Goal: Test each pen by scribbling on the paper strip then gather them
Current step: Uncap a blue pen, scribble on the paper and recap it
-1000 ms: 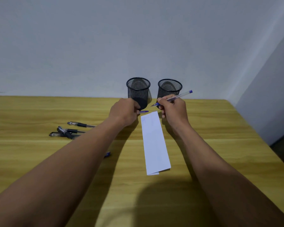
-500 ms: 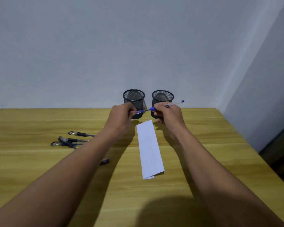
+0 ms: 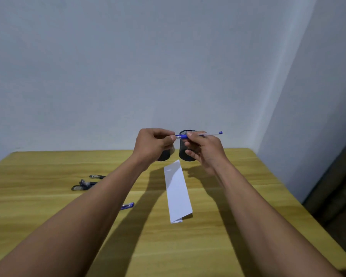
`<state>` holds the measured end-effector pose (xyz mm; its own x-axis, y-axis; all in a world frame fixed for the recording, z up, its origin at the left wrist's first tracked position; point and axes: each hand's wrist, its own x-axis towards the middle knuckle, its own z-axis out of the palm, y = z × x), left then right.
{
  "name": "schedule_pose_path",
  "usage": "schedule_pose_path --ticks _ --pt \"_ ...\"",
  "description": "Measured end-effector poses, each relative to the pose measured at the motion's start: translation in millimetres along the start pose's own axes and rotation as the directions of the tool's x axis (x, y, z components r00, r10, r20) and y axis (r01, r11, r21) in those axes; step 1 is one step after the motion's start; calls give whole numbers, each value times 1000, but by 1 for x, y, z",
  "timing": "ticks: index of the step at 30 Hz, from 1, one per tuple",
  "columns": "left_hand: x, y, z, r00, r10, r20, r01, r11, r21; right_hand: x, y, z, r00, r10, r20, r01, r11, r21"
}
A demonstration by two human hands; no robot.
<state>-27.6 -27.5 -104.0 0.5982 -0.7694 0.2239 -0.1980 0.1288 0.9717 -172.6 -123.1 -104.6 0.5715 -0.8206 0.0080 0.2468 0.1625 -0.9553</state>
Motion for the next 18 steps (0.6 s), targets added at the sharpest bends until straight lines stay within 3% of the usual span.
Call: schedule_pose_path --ticks 10,18 --pt "-16 16 1 999 -35 2 35 991 -131 -10 -6 5 1000 5 22 -6 999 49" --pt "-18 14 -8 1000 -29 -2 29 1000 11 -18 -6 -2 998 47 48 -46 999 -20"
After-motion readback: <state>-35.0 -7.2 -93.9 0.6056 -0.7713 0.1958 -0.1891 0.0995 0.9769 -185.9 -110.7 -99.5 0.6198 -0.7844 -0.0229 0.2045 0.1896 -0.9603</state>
